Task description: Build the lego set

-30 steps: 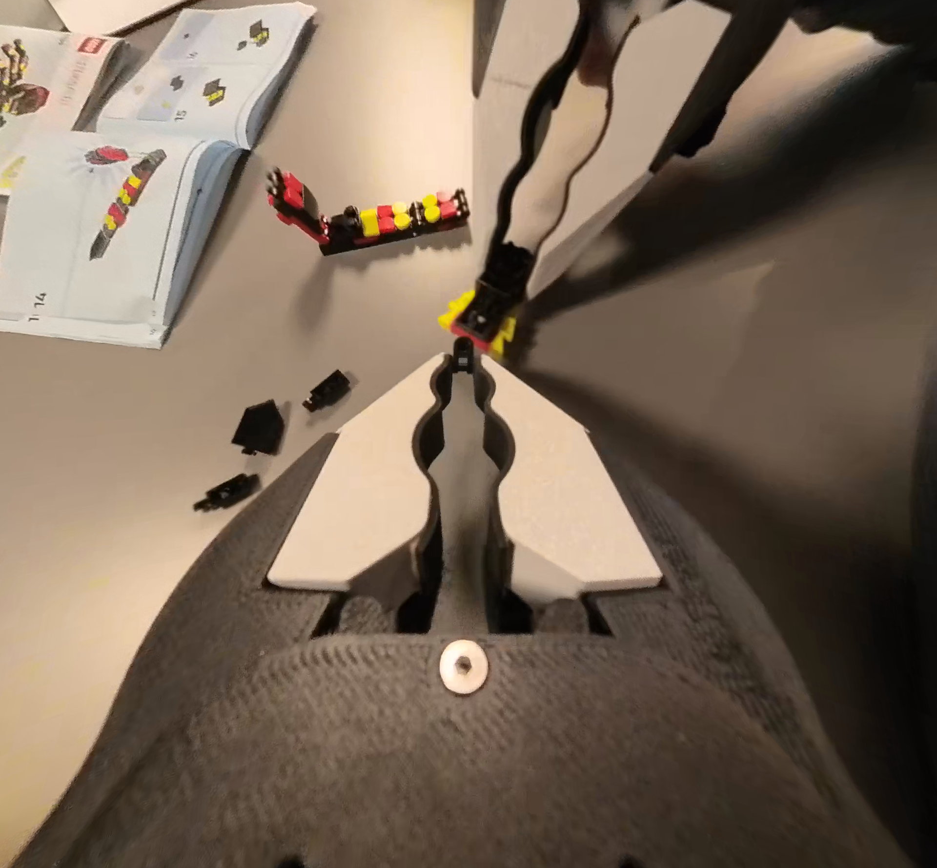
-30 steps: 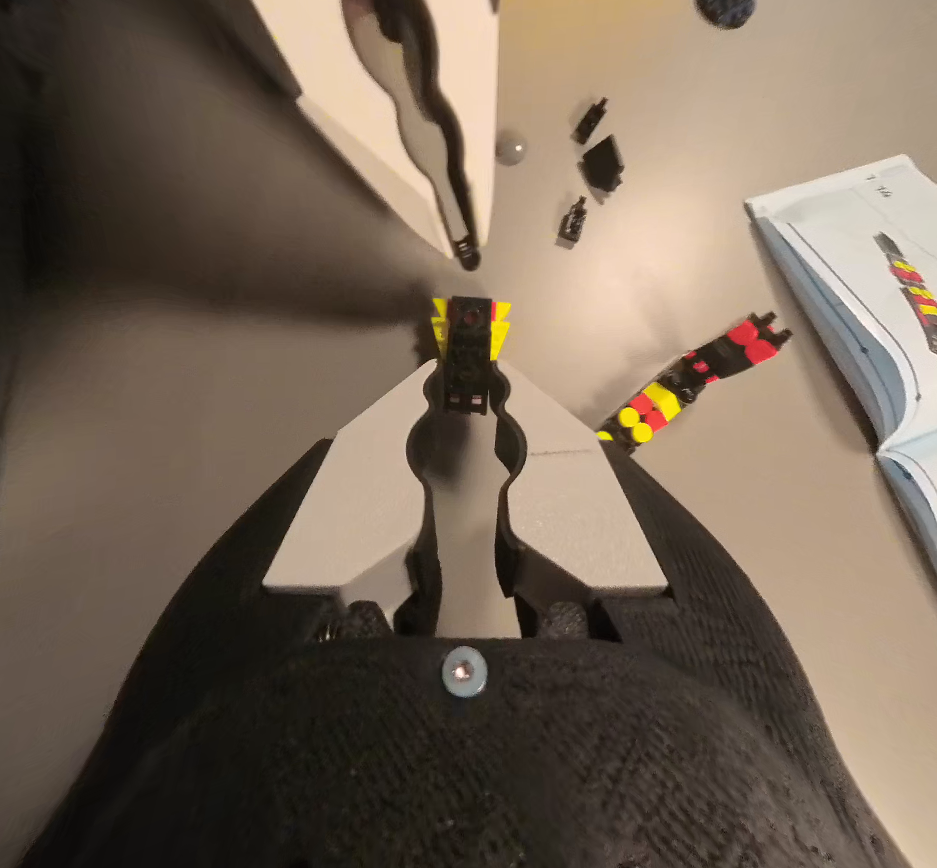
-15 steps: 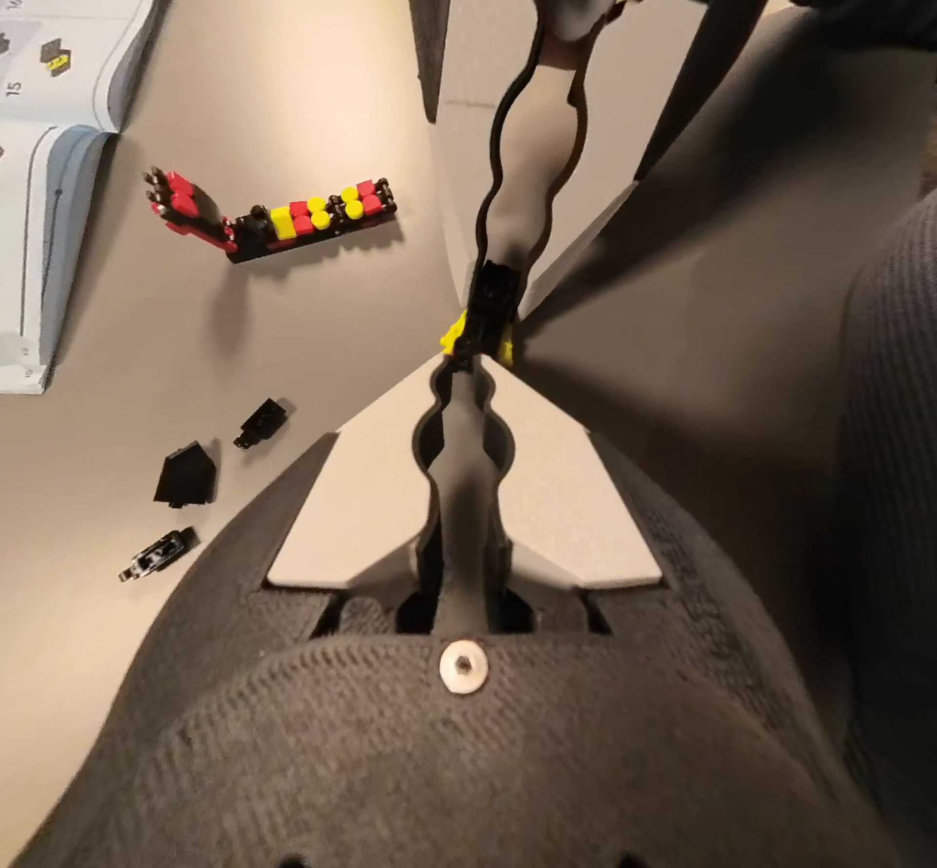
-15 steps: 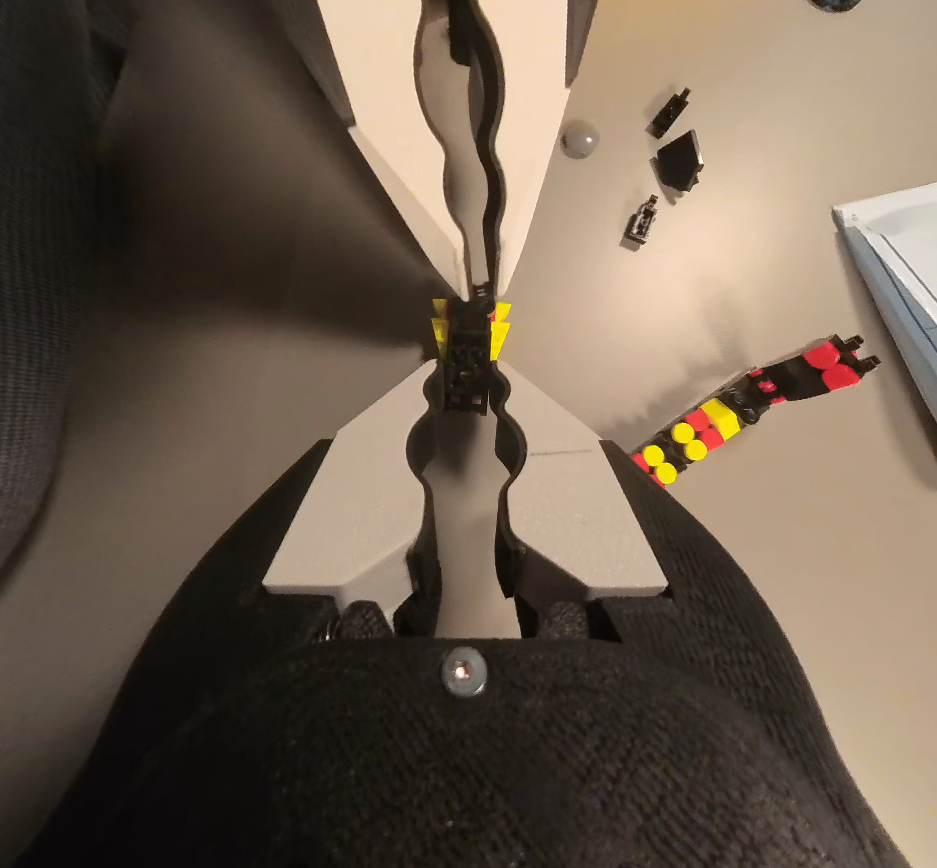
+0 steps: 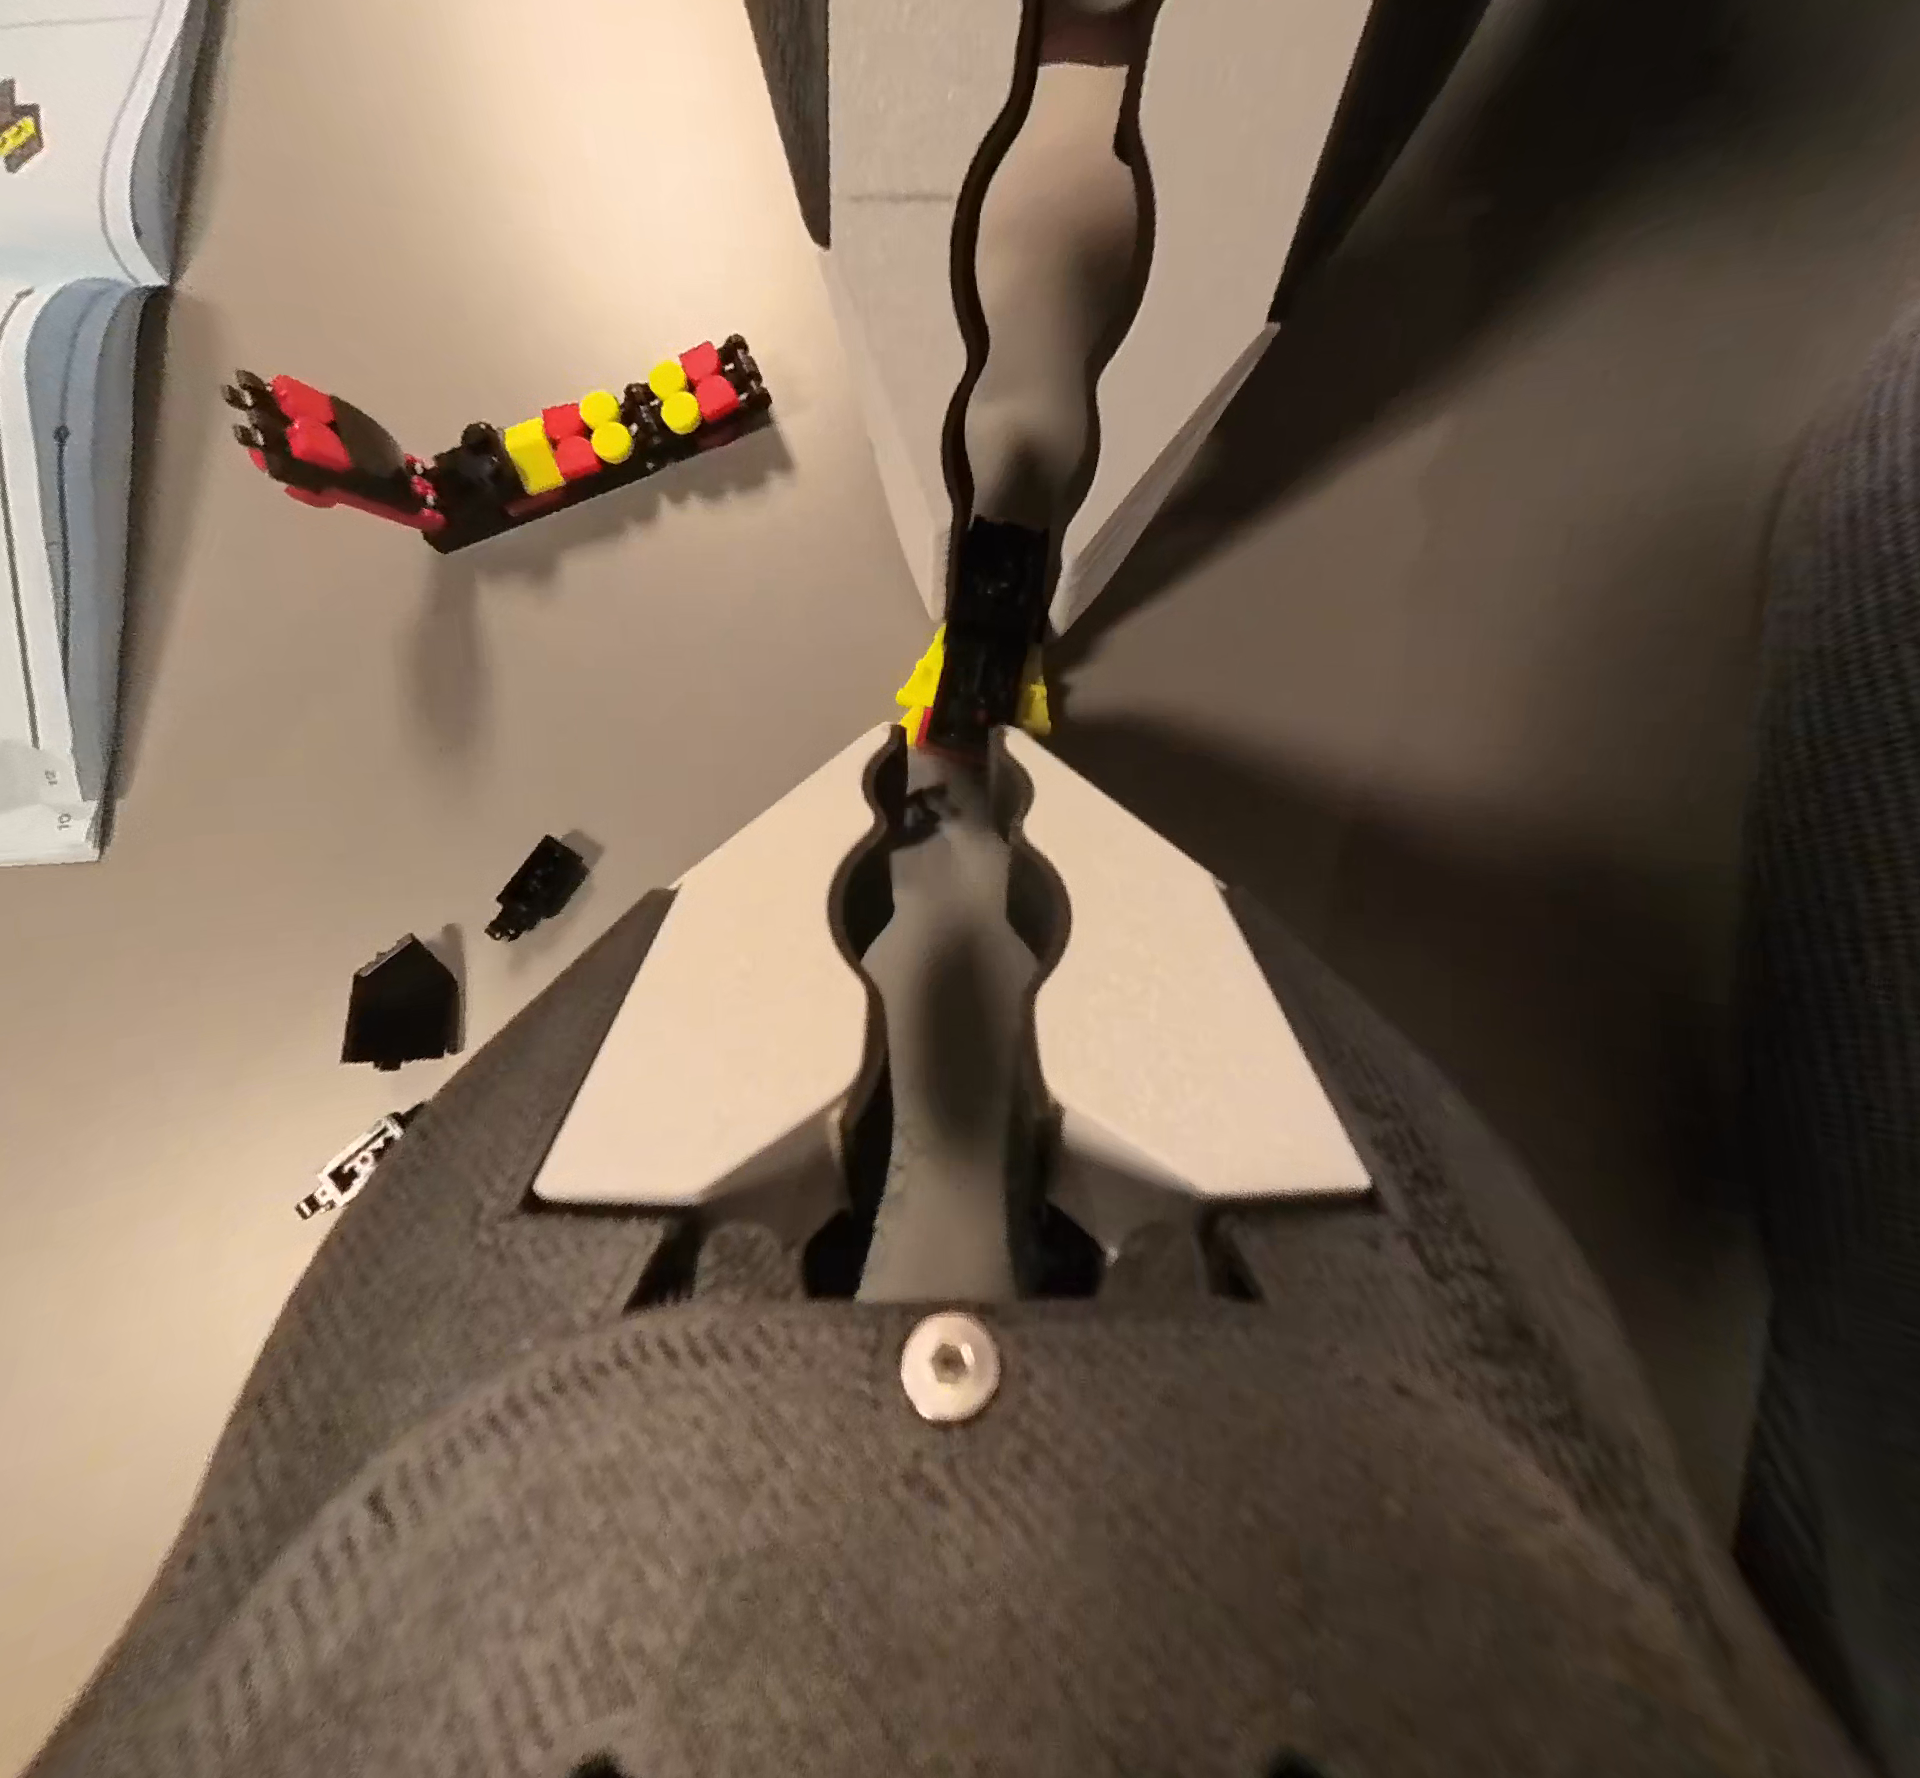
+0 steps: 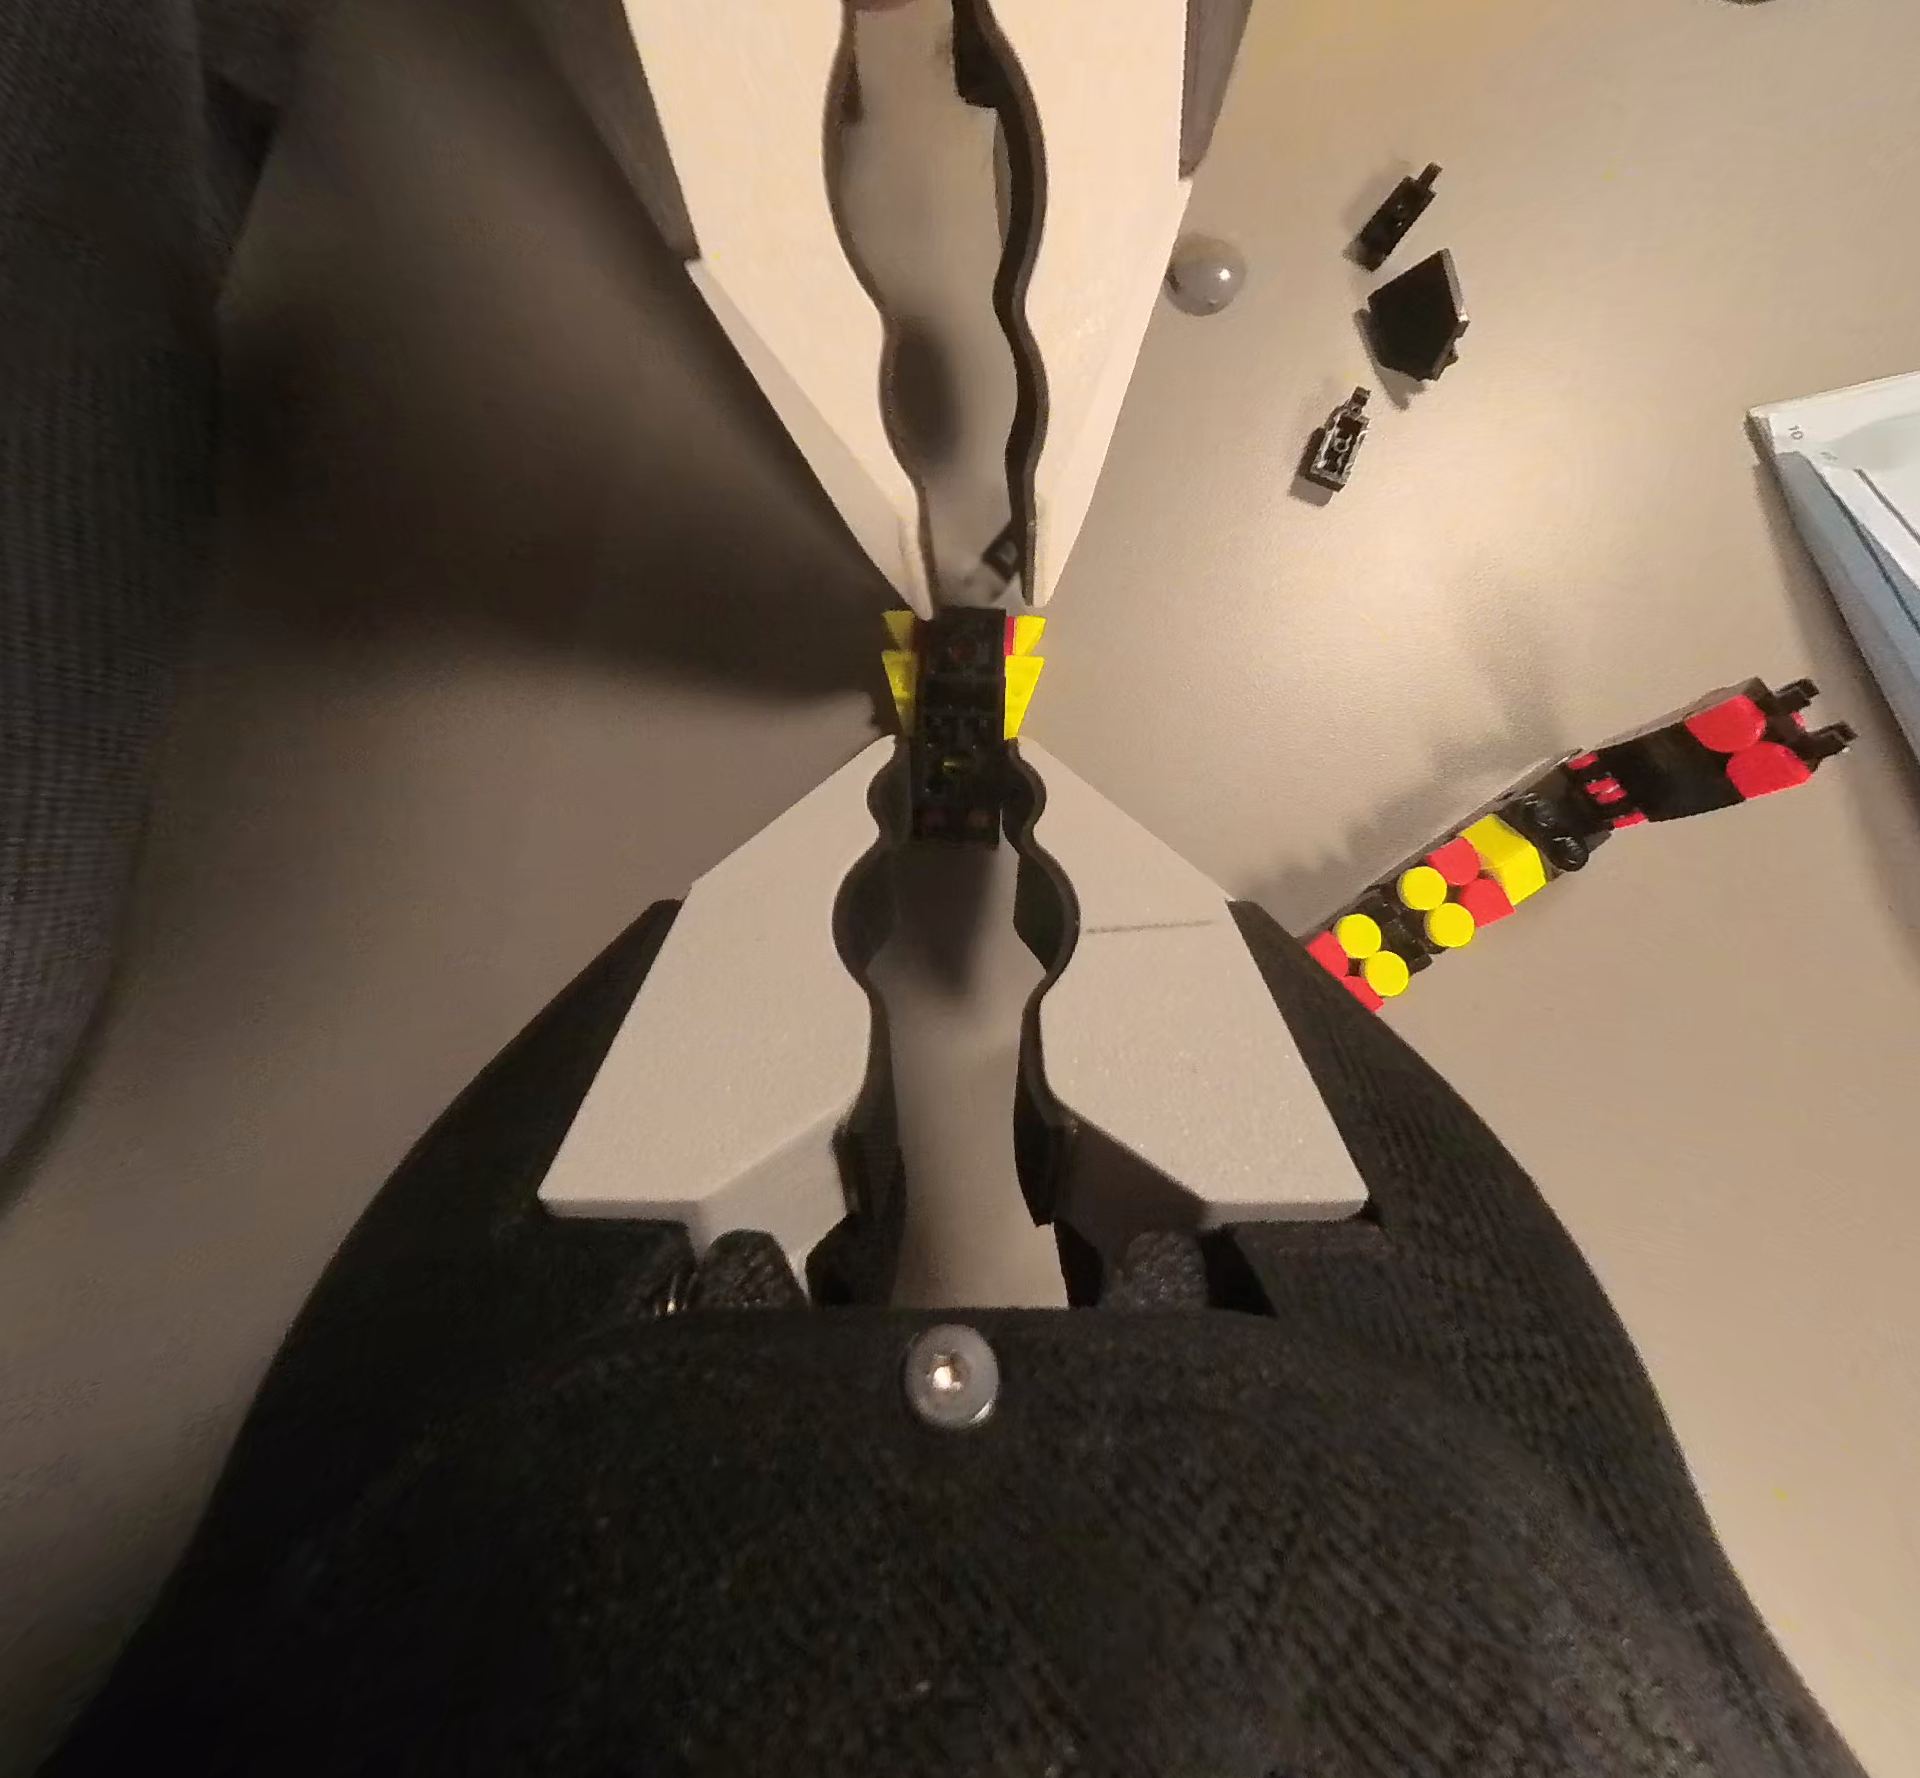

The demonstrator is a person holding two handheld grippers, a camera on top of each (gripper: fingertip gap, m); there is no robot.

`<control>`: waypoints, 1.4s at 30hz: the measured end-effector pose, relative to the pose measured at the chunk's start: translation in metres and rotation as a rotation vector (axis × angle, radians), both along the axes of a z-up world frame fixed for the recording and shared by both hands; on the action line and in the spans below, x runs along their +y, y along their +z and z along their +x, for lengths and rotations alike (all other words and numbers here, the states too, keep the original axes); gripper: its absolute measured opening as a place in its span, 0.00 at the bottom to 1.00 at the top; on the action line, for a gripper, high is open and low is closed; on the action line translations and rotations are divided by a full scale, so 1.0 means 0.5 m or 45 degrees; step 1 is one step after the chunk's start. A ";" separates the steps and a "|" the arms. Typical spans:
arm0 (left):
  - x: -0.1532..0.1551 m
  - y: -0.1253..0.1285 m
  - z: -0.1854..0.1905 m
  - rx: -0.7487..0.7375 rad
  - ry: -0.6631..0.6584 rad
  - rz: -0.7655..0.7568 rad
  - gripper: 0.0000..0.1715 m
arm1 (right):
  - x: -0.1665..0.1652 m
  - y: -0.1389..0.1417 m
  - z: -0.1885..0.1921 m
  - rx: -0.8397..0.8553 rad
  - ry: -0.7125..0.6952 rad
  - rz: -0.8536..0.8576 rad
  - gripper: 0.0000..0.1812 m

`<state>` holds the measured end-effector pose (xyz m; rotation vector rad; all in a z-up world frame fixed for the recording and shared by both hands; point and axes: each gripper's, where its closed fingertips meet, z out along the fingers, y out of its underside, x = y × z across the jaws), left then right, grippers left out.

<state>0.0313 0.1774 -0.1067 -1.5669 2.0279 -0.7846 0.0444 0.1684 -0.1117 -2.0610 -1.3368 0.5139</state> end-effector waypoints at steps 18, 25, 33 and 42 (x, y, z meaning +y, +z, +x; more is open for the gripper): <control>0.041 -0.016 -0.025 0.020 0.311 -0.022 0.16 | 0.010 -0.002 0.024 -0.036 -0.039 0.012 0.08; 0.037 -0.018 -0.026 0.011 0.397 -0.042 0.17 | 0.015 -0.001 0.026 -0.026 -0.054 0.020 0.09; 0.047 -0.023 -0.024 0.024 0.440 0.014 0.09 | 0.025 0.009 0.014 0.077 -0.086 0.016 0.15; 0.045 -0.010 -0.020 -0.027 0.279 0.123 0.04 | 0.026 -0.011 0.008 0.074 -0.070 0.019 0.14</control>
